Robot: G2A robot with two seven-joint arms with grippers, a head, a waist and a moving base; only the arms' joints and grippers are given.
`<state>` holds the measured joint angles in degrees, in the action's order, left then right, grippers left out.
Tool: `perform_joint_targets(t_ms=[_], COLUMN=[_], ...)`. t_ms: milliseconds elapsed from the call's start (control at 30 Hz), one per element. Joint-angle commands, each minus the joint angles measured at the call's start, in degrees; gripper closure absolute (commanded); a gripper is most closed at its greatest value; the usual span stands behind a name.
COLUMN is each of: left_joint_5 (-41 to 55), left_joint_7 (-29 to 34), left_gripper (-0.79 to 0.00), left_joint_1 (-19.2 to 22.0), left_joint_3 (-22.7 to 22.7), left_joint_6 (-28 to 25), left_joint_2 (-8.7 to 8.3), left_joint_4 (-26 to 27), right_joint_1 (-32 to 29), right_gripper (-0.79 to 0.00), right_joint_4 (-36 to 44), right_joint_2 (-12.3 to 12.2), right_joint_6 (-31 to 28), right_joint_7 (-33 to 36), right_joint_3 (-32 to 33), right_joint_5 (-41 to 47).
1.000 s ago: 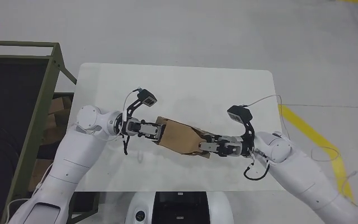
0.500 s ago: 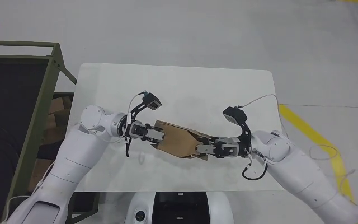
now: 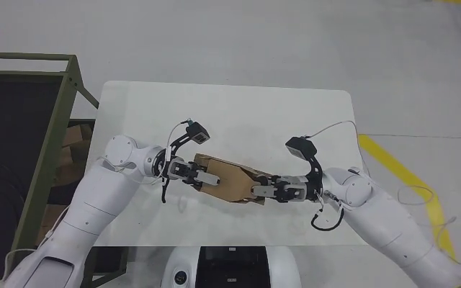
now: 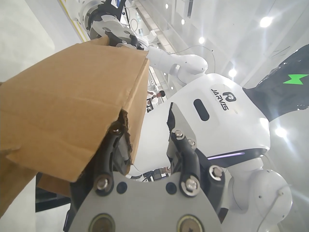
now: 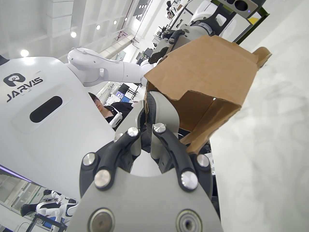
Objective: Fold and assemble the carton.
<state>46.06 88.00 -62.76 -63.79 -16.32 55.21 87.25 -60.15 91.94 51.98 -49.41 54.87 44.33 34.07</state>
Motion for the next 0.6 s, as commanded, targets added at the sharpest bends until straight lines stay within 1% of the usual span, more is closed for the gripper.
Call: perform_joint_targets(t_ms=[0, 67, 200, 267, 367, 467, 567], left_joint_5=[0.1, 0.1, 0.3, 0.4, 0.3, 0.3, 0.2], left_joint_7=[0.0, 0.0, 0.0, 0.0, 0.0, 0.0, 0.0], left_gripper=[-0.36, -0.32, -0.268, -0.209, -0.151, 0.0, 0.0], left_joint_1=[0.1, 0.2, 0.2, 0.3, 0.4, 0.4, 0.4], left_joint_3=[0.2, 0.3, 0.4, 0.5, 0.5, 0.5, 0.5], left_joint_6=[0.0, 0.0, 0.0, 0.0, 0.0, 0.0, 0.0], left_joint_2=[-0.16, -0.29, -0.46, -0.52, -0.59, -0.64, -0.65], left_joint_4=[0.0, 0.0, 0.0, 0.1, 0.0, 0.1, 0.1], right_joint_1=[0.0, 0.0, -0.1, -0.1, -0.1, -0.2, -0.2], right_gripper=[0.0, 0.0, 0.0, 0.0, 0.0, 0.0, 0.0], right_joint_4=[-0.1, -0.1, -0.2, -0.3, -0.3, -0.3, -0.4], right_joint_2=[0.1, 0.1, 0.2, 0.2, 0.3, 0.3, 0.4], right_joint_6=[0.0, 0.1, 0.1, 0.2, 0.2, 0.2, 0.2], right_joint_7=[0.0, 0.1, 0.1, 0.2, 0.2, 0.2, 0.2], right_joint_3=[0.0, 0.1, 0.3, 0.3, 0.4, 0.5, 0.5], right_joint_5=[0.0, -0.1, 0.0, 0.1, 0.1, 0.0, 0.0])
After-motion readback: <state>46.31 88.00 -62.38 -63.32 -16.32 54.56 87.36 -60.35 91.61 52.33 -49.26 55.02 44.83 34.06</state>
